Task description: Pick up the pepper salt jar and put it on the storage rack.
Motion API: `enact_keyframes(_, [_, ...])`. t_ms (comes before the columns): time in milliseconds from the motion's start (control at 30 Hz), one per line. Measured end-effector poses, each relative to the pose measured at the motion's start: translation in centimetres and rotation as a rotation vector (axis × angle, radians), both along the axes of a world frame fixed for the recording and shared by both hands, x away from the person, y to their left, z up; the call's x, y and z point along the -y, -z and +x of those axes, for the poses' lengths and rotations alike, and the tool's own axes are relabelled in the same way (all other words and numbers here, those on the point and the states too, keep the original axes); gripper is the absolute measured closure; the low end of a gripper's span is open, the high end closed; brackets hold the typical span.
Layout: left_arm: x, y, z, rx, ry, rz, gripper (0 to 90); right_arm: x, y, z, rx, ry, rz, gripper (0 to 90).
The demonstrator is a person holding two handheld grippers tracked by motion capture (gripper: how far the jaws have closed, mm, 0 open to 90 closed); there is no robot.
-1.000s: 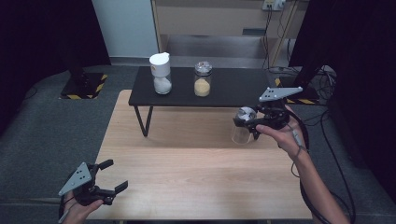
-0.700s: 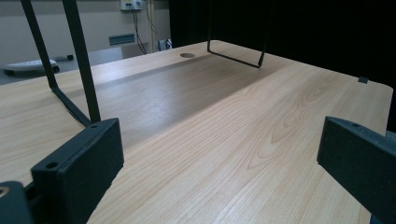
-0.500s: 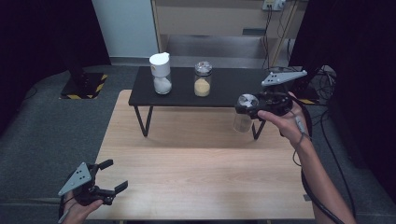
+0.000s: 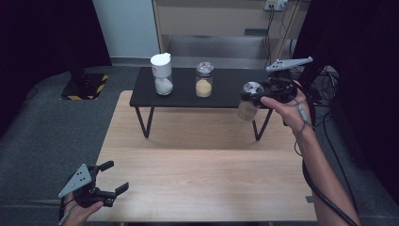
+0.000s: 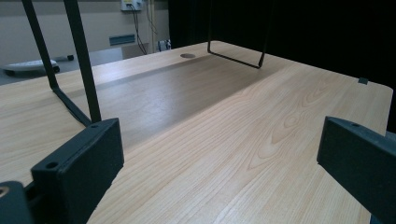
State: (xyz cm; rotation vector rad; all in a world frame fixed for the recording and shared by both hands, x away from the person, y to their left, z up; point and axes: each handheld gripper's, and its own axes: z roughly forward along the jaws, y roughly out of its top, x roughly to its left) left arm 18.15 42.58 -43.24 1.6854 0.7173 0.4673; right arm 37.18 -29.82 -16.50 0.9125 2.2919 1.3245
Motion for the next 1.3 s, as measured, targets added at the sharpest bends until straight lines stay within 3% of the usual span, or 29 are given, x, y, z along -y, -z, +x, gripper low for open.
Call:
enact_keyframes(200, [0.0, 0.0, 0.0, -0.001, -0.001, -0.001, 0.0, -0.2, -0.3, 0.7, 0.006, 0.047, 0.008, 35.5])
enact_keyframes(733, [-0.1, 0.1, 0.0, -0.002, 0.001, -0.003, 0.0, -1.8, -1.3, 2.5, 0.017, 0.153, -0.031, 35.5])
enact_keyframes(1300, [-0.1, 0.1, 0.1, -0.003, 0.003, -0.006, 0.0, -3.0, -0.5, 4.4, 0.027, 0.240, -0.022, 35.5])
